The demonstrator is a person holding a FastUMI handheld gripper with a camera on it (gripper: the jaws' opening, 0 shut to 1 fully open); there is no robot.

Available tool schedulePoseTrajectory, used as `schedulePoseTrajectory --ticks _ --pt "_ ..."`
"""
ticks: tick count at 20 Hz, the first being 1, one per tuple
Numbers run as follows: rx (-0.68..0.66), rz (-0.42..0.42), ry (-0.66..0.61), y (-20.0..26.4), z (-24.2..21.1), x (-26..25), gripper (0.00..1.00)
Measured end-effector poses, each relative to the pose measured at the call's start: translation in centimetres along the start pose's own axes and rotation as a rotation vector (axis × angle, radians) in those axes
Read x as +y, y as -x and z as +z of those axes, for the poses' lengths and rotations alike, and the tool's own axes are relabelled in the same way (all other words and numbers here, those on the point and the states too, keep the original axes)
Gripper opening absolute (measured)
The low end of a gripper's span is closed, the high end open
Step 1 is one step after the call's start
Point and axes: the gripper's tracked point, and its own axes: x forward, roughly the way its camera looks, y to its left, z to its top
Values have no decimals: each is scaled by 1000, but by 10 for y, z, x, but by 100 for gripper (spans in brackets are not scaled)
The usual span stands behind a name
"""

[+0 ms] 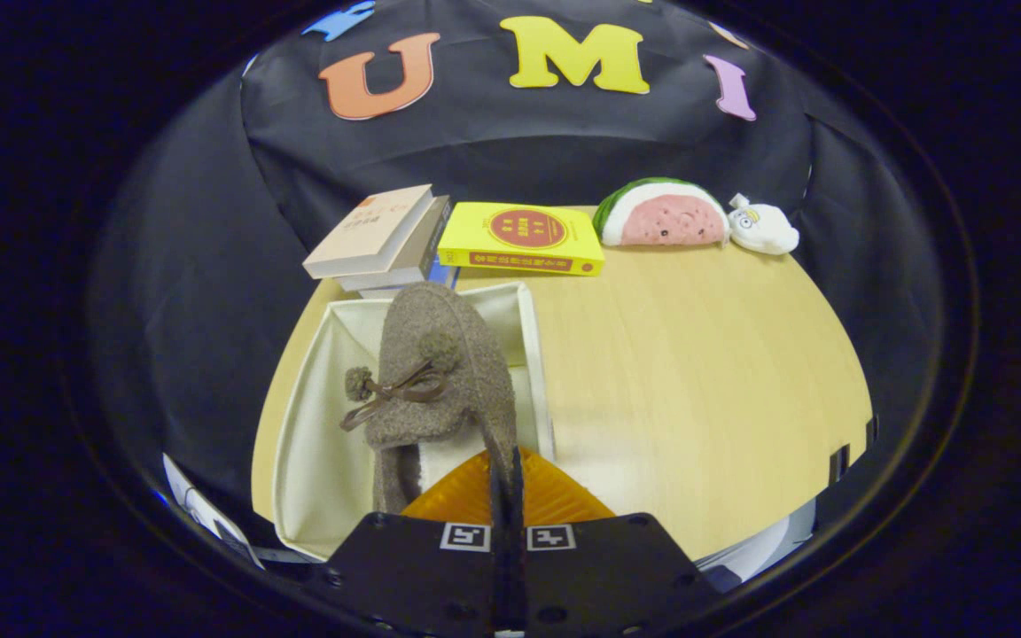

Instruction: Open the storage box then place both shoes into the box .Put the left shoe in first, then the right shoe, with the right side of both shoes facing outward in a uniform manner.

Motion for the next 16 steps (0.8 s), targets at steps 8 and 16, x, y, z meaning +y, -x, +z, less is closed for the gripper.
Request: schedulePoseTrajectory --ticks 8,16 --pt "-51 -51 39 2 -2 0 7" --pt "-175 -95 57 31 5 -16 42"
